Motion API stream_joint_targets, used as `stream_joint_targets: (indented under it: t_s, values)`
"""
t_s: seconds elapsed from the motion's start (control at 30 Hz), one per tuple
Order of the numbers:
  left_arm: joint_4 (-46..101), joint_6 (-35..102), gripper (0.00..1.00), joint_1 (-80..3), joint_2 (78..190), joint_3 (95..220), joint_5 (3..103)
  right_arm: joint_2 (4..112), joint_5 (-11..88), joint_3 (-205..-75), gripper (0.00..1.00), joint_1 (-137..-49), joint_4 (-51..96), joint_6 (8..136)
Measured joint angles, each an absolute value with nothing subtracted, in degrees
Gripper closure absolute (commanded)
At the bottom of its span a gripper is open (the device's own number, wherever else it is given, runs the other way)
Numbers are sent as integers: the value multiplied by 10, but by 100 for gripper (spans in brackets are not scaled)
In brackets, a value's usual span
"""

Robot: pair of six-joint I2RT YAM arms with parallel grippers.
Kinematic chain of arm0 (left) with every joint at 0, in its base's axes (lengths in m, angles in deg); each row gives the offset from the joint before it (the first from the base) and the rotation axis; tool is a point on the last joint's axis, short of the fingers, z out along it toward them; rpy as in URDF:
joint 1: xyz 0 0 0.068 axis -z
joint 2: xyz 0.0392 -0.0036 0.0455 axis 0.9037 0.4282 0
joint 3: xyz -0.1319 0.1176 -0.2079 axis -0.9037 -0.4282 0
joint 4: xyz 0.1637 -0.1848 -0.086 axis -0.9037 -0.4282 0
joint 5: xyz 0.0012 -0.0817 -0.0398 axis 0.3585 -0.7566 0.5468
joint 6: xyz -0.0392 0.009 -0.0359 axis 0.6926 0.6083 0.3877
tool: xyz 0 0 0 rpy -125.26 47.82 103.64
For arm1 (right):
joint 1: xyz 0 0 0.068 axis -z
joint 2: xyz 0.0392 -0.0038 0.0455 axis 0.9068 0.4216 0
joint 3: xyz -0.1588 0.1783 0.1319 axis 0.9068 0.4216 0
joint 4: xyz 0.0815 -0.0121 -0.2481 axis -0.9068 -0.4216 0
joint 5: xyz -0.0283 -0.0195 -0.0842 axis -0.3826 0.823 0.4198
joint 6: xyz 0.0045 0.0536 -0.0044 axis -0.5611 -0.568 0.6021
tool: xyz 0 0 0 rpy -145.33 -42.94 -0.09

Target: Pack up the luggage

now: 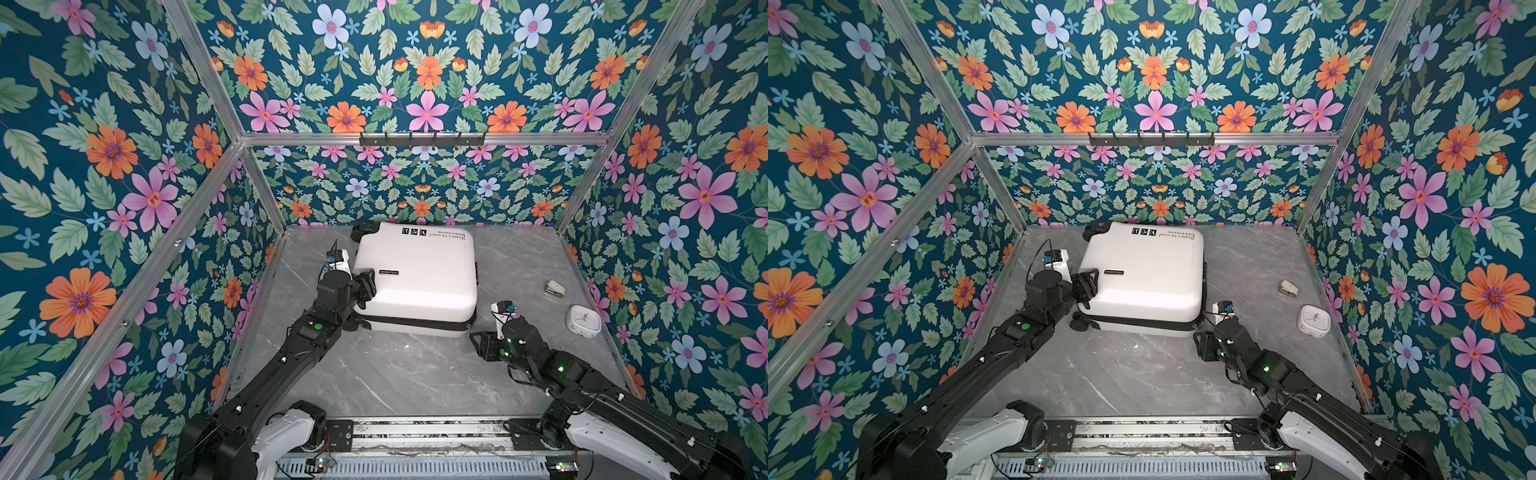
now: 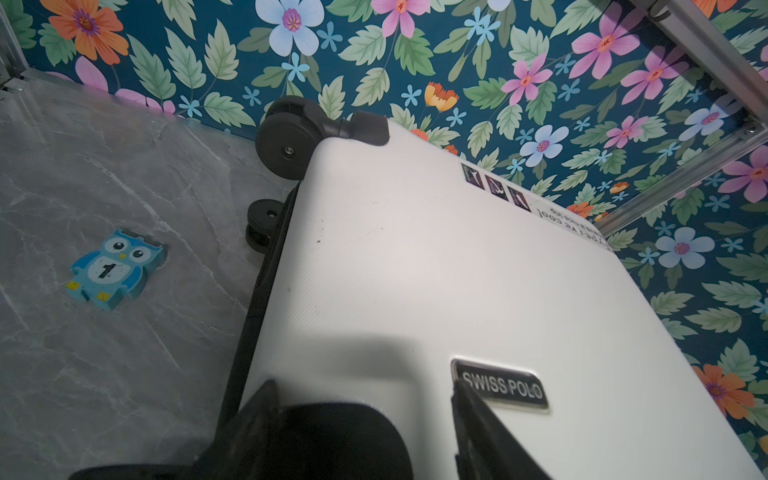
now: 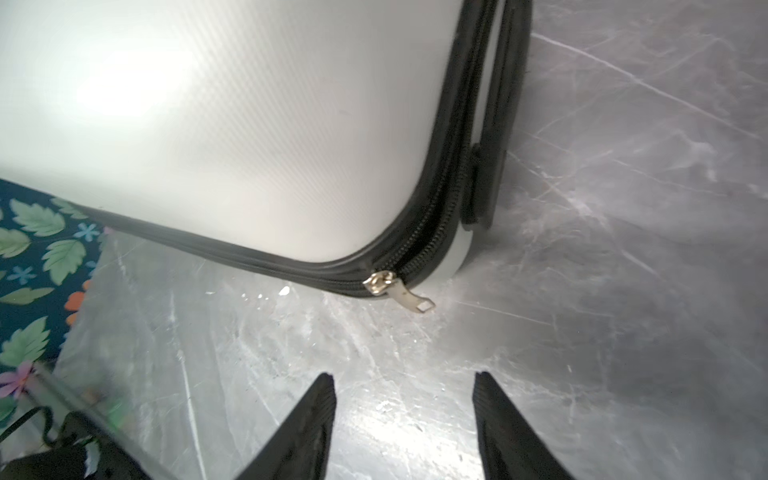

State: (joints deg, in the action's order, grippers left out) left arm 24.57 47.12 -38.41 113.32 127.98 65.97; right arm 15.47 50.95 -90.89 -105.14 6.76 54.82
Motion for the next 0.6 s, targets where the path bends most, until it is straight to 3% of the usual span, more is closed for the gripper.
stream_joint_targets:
  t_s: [0.23,0.5,0.6]
  values:
    - [246,467,33,-391,1139,1283,658,180,336,-893,48,-918,110,600]
    - [258,455,34,-405,1165,1296,654,267,212,-898,35,-906,166,637]
    - [261,452,34,-411,1176,1302,653,293,196,-897,34,-906,191,644]
